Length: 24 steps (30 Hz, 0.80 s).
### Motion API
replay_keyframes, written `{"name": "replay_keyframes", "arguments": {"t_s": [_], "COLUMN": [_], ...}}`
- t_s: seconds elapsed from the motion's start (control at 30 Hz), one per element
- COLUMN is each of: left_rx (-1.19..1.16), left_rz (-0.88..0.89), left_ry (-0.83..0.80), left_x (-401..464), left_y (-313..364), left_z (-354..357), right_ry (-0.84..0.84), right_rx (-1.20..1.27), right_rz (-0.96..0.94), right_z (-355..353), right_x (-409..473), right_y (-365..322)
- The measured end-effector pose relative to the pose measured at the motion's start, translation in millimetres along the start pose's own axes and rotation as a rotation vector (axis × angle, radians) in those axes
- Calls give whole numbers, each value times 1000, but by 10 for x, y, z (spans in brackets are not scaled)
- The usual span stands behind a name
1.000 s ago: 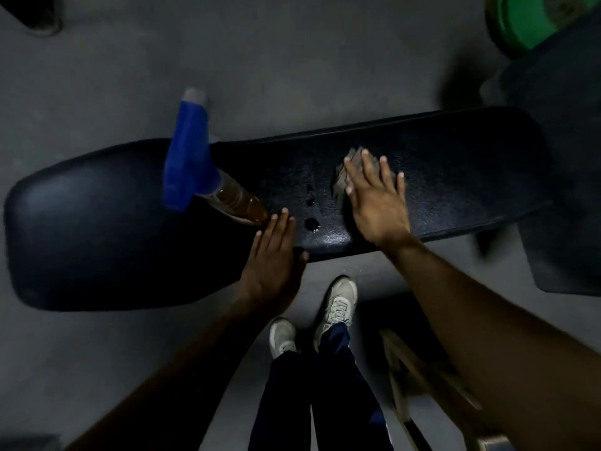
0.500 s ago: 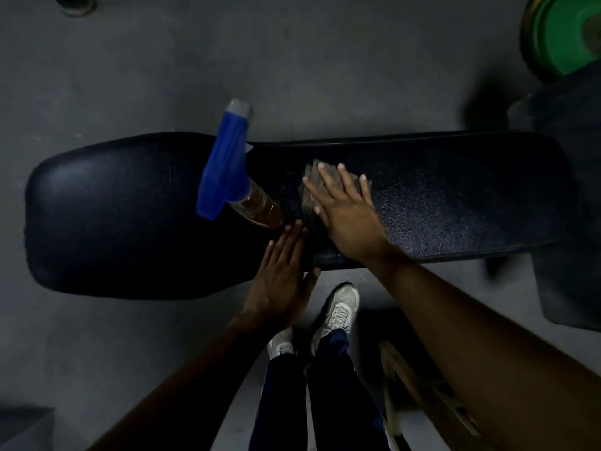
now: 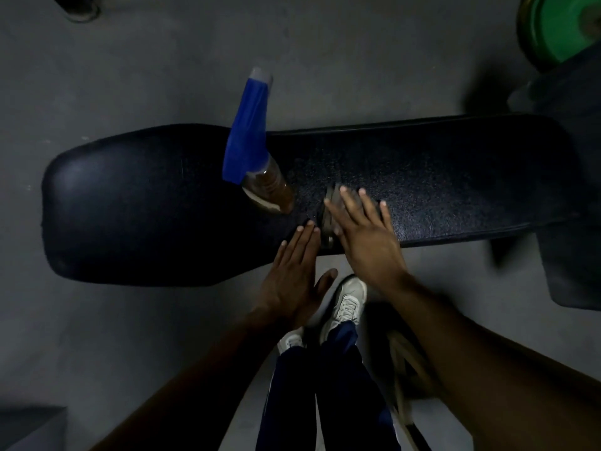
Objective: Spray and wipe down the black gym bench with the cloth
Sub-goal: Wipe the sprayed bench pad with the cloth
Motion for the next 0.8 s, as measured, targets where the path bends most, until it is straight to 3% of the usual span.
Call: {"name": "replay_keyframes", "arguments": {"t_s": [0.17,0.4,0.6,0.7,0.8], "left_rx": [-16,-14,12,3,-1], "left_rz": [-32,-83,-35,-11,31], "left_ry": [3,29,21,16,15], "left_x": [-145,-179,-147,-113,-40], "left_y": [11,-42,22,111,237], "left_z": [43,-72,-115,-85,-35], "right_ry": [34,3,-3,-3,14], "right_rx": [64,-149,-165,-93,49], "right_rz": [93,-214,-290,-175,120], "right_z": [11,48,-94,-242,-443], "right_x": [368,-198,-589,-648,-589], "right_y": [-214,-181,197,478,874]}}
Point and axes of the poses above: each hand's wrist, its own x-axis towards the middle knuckle, its own z-axis out of the palm, y = z × x, the point moved 2 cm from there along x, towards the middle knuckle, and after that the axes turned 13 degrees about y, right-handed, at the moved point
